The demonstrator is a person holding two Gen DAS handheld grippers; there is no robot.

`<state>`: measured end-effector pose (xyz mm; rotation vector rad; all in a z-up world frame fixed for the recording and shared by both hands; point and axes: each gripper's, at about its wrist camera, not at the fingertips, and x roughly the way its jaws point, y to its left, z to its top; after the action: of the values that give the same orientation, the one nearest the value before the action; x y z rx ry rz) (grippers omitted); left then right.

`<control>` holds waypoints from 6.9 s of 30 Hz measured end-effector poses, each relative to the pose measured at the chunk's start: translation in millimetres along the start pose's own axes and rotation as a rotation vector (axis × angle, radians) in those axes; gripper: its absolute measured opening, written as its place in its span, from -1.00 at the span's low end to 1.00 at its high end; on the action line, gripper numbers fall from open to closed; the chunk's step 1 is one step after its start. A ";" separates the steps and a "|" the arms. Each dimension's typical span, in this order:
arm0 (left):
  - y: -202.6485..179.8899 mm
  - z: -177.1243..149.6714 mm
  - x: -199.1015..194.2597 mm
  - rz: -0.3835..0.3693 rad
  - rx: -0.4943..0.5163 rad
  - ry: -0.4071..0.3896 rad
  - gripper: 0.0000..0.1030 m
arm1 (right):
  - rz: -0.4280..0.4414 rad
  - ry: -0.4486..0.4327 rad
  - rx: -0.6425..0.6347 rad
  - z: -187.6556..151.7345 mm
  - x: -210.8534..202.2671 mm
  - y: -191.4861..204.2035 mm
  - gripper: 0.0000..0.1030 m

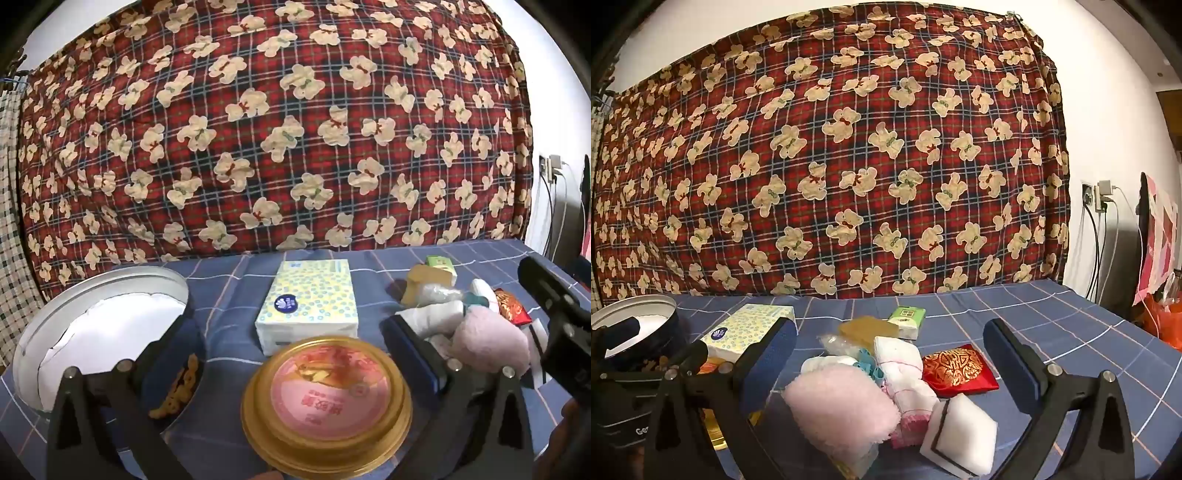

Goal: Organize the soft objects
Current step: 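Move both tools toward the pile of soft items, then grasp the white sponge with the right tool while the left tool grasps the pink fluffy puff, then carry the pink puff and white sponge over the round tin with both tools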

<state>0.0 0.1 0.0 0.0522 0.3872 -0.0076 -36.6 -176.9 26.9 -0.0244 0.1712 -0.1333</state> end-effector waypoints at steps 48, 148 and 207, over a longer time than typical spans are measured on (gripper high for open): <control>5.2 0.7 -14.5 -0.114 -0.074 -0.054 1.00 | -0.021 -0.031 -0.012 2.4 -8.5 1.1 0.99; -68.4 25.5 -28.6 -0.579 -0.004 0.027 -0.48 | 0.056 0.317 0.168 -24.4 7.9 -120.1 0.27; 231.8 -29.0 -3.6 0.269 -0.221 0.172 -0.48 | 0.580 0.311 -0.204 -7.5 45.7 292.5 0.35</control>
<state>-10.3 233.1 -13.9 -0.1149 0.5481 0.3067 44.8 106.7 1.4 -0.1561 0.4939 0.4629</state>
